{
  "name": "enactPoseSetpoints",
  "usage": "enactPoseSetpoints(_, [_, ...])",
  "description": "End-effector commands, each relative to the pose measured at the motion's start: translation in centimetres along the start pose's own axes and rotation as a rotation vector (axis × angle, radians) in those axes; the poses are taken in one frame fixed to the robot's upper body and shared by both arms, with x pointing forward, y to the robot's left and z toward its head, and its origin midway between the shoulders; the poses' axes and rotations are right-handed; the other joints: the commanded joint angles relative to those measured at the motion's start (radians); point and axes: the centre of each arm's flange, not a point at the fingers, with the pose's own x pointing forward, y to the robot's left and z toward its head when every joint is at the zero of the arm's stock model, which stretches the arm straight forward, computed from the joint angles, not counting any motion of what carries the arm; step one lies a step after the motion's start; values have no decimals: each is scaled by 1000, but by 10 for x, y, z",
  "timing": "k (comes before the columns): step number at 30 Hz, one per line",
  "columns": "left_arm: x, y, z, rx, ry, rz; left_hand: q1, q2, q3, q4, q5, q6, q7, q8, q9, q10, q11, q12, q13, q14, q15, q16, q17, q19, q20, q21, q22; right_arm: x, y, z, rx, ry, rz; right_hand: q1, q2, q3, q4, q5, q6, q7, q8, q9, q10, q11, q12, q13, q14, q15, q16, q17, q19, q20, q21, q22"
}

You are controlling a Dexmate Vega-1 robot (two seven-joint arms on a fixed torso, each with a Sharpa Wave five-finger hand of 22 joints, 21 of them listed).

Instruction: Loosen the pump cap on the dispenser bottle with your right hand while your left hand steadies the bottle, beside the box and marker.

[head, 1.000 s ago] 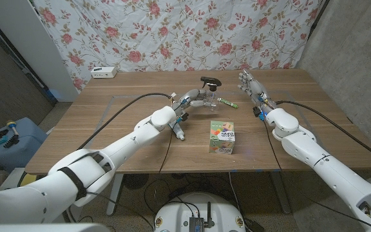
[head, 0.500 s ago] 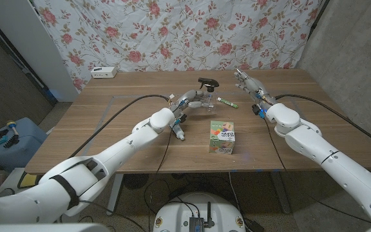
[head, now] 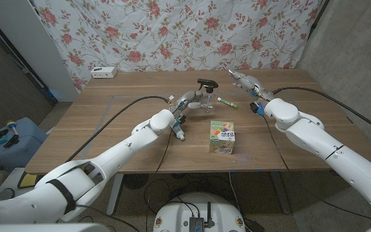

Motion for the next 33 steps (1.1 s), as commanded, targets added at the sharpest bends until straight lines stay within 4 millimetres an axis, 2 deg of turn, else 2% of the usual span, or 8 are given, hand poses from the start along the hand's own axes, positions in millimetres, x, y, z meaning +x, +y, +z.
enactPoseSetpoints(1, [-1,-1,-2,2,9,11,26,80,23,14,5,26,2,7,4,38,-26,7,68,22,-99,-1,5,-1,-105,-3,2,2,6,23,-107,12,27,15,-5,3,-14,-3,16,2,5,4,-2,8,1,3,10,21,3,3,1,15,-1,6])
enactPoseSetpoints(4, [-1,-1,-2,1,5,9,26,80,24,13,5,31,1,9,4,38,-27,7,70,25,-102,-2,5,0,-107,-3,2,1,7,29,-130,19,35,26,-10,2,-23,-4,32,0,9,6,-3,23,2,4,8,36,1,3,-1,26,-1,6])
enactPoseSetpoints(7, [-1,-1,-3,0,5,9,23,85,27,16,6,28,2,8,4,36,-24,6,72,23,-101,-5,6,0,-105,-3,2,1,9,34,-160,27,40,42,-19,1,-37,-6,41,7,7,8,-1,29,4,4,13,76,3,4,1,67,1,7])
enactPoseSetpoints(12, [-1,-2,-3,-1,9,12,23,87,29,15,7,30,4,9,4,39,-23,7,74,25,-100,-7,6,0,-105,-3,2,2,13,40,-178,26,52,51,-25,-1,-45,-7,53,9,9,9,-2,37,5,5,17,92,5,5,3,90,1,7])
enactPoseSetpoints(21, [-1,-2,-5,-2,11,3,21,91,34,15,8,32,5,9,5,41,-22,8,79,27,-98,-10,6,1,-106,-3,2,3,17,50,-227,38,101,84,-21,8,-64,-7,67,0,11,11,-23,52,-1,6,14,121,3,6,1,107,1,7])
enactPoseSetpoints(25, [1,-2,-6,0,10,-3,20,92,36,15,9,32,4,10,5,40,-24,7,81,29,-99,-11,6,1,-106,-3,2,5,19,51,-250,54,117,115,-13,19,-79,-7,64,-21,8,13,-39,57,-3,6,4,133,0,7,-6,119,-1,7])
enactPoseSetpoints(26, [2,-2,-6,0,9,-5,20,92,36,15,9,33,4,10,5,40,-24,7,81,30,-99,-11,6,1,-106,-3,2,5,20,51,-254,58,120,130,-8,25,-86,-8,67,-38,9,13,-42,56,-2,7,3,135,0,7,-9,121,-2,7])
enactPoseSetpoints(33, [7,-1,-5,6,6,-15,20,94,39,14,9,35,5,11,5,41,-24,7,84,31,-100,-13,6,2,-106,-2,2,9,23,55,-297,68,137,167,1,38,-101,-10,68,-50,9,15,-58,63,-4,7,-5,148,-1,8,-11,130,-1,7])
